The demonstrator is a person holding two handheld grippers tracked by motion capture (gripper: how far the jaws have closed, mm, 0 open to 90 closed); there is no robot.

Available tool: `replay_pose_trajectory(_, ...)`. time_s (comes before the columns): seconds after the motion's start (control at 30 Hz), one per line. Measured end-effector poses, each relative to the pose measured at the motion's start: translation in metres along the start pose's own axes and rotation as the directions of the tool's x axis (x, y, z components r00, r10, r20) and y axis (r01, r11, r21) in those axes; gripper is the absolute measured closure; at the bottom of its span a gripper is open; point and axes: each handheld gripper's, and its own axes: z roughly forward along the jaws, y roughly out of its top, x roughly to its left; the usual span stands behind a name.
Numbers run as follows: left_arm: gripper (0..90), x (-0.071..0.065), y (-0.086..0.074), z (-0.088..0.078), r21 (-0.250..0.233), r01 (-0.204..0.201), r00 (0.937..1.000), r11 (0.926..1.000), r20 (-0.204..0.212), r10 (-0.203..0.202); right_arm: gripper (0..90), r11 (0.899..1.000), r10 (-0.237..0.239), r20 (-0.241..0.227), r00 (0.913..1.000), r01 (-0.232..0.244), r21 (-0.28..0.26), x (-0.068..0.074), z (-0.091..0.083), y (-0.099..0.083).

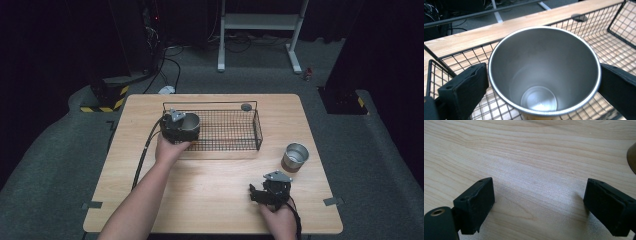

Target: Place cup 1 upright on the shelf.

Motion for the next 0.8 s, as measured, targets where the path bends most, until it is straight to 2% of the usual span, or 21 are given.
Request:
replay_pose_trajectory(0.03,0.0,0.001,0.0,-0.002,0.0,-0.009,0.9999,1.0,-0.005,0.009,9.9,1.0,0.0,0.0,1.0,0.0,0.0,0.0,0.0,0.0)
replay_pose_trajectory(0.27,0.1,0.002,-0.005,-0.02,-0.023,0.005,0.9999,0.9997,0.01,-0.005,9.8,1.0,0.0,0.0,1.0,0.0,0.0,0.0,0.0,0.0)
replay_pose_trajectory(0.8,0.1,0.001,-0.026,-0.061,-0.057,0.01,0.9976,0.9983,0.069,-0.006,9.8,1.0,0.0,0.0,1.0,0.0,0.0,0.0,0.0,0.0)
